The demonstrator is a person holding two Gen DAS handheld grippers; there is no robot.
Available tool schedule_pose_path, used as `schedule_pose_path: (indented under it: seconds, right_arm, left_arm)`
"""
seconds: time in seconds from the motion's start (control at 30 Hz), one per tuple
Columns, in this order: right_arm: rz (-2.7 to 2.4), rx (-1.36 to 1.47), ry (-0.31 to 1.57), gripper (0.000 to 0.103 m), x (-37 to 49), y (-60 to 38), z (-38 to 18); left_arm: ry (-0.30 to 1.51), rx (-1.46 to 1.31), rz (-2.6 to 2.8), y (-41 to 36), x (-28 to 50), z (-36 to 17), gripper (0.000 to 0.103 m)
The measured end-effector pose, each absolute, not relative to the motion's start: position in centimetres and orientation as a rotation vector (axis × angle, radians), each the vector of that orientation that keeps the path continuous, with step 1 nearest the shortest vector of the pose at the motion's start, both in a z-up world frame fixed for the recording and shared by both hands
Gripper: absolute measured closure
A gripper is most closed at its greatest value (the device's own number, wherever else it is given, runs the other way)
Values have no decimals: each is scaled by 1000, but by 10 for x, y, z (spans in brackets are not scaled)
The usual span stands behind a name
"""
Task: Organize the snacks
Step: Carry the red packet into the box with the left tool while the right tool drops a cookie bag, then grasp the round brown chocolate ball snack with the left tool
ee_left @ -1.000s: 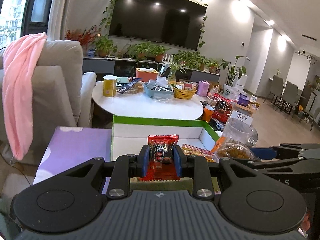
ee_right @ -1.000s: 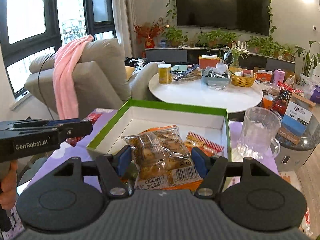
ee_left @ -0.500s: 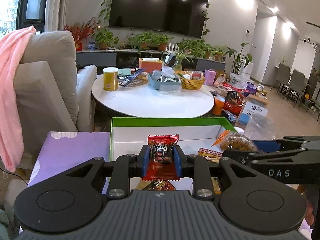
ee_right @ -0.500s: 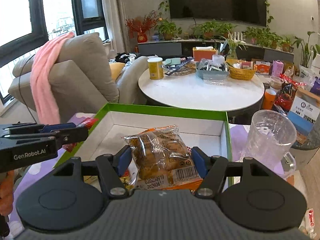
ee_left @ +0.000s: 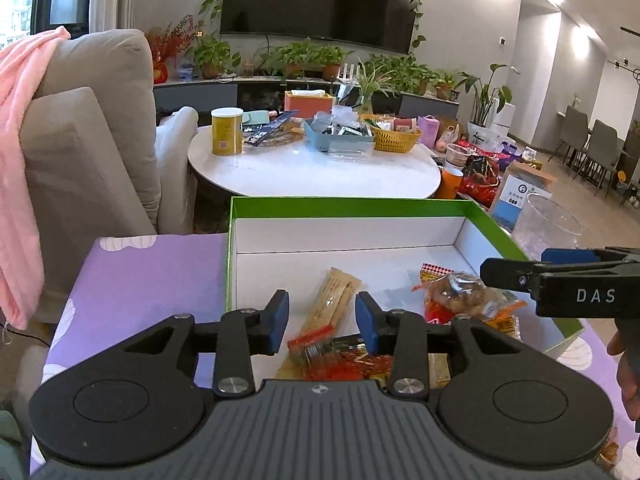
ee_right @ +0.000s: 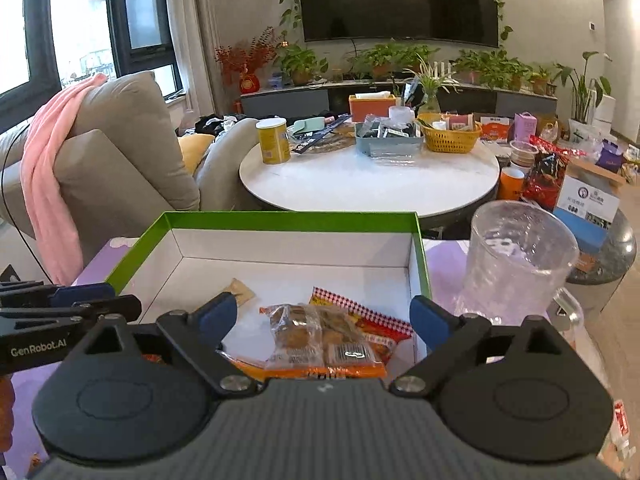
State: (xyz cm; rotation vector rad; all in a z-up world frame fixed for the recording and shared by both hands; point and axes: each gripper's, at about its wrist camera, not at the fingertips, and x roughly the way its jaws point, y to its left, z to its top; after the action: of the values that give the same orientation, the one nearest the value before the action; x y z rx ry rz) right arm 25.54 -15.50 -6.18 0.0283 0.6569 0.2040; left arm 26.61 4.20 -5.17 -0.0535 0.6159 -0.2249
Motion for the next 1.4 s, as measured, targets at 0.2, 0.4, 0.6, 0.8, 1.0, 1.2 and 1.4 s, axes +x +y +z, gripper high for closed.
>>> schedule_pose_path:
  seconds: [0.2,0.4,0.6,0.8,1.0,1.2,1.4]
  right_arm:
    - [222,14,645,42,232,-150,-50]
    - [240,-28,652,42,214,-146,-47]
    - [238,-21,674,42,194,-148,-50]
    - [220,-7,697,42,175,-151,-52]
    - [210,-13,712,42,158,-154,-56]
    - [200,9,728,42,150,-156,-59]
    - [212,5,744,42,144,-151,-65]
  left_arm:
    - [604,-69,-210,51,246,-43,68]
    - [617,-90,-200,62,217,-44,68]
    - [653,-112,-210,70,193,-52,68]
    - [737,-100,-244,63,176,-75,68]
    - [788,-87,-270,55,163,-92,68]
    - [808,-70,-258,52,155,-100,68]
    - [809,-67,-253,52,153,-103,68]
